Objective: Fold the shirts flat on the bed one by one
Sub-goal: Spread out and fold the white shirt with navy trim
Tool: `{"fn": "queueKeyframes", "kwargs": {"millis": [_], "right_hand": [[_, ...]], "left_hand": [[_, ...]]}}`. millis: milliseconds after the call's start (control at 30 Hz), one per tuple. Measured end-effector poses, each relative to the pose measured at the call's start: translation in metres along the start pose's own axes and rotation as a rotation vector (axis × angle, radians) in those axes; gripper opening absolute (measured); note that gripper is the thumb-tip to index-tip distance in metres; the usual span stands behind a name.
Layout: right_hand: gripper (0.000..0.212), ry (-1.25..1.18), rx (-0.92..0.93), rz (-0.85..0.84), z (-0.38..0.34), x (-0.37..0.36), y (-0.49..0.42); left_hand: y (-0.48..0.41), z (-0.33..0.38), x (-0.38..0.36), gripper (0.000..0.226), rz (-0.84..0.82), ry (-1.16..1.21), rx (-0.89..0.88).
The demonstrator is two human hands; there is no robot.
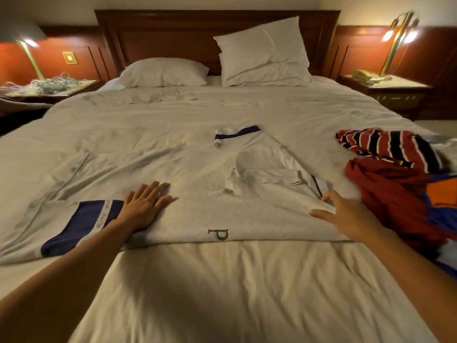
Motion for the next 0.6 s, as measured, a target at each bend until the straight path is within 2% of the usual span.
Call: {"fn": "queueKeyframes", "kwargs": {"millis": [67, 167, 233, 300, 367, 500, 600], "right_hand": [[0.073, 0.158, 0.051, -0.049, 0.002, 0.006, -0.009], [0.071, 0.111, 0.123, 0.089, -0.009, 0.011, -0.026], [0.063, 0.032, 0.193, 0.160, -0.026, 0.009, -0.040], [0.046, -0.166, 0.279, 0.150, -0.044, 0.002, -0.056], [0.040, -0.299, 0.328, 0.139, -0.056, -0.005, -0.074], [0.043, -0.224, 0.328, 0.142, -0.058, -0.022, -0.107], [0.025, -0.188, 0.374, 0.206, -0.054, -0.028, -0.125]], "left_hand": [[0.000, 0.004, 0.001, 0.081, -0.005, 0.011, 0.033], [-0.004, 0.035, 0.004, 0.080, 0.086, 0.088, 0.038], [-0.009, 0.076, 0.002, 0.078, 0.165, 0.160, -0.052], [-0.019, 0.123, -0.005, 0.063, 0.187, 0.206, -0.148], [-0.032, 0.163, -0.015, 0.052, 0.172, 0.218, -0.243], [-0.056, 0.202, -0.029, 0.046, 0.154, 0.174, -0.451], [-0.071, 0.207, -0.029, 0.025, 0.229, 0.167, -0.484]]}}
Point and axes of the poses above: each hand's wrist, its own y-axis away from the middle knuckle, its own x-axis out of the back of the hand, z = x × y, the point moved 3 cm from there along -y, towards the middle knuckle, and after that the axes turned 4 degrees about y, right-handed, at the moved point
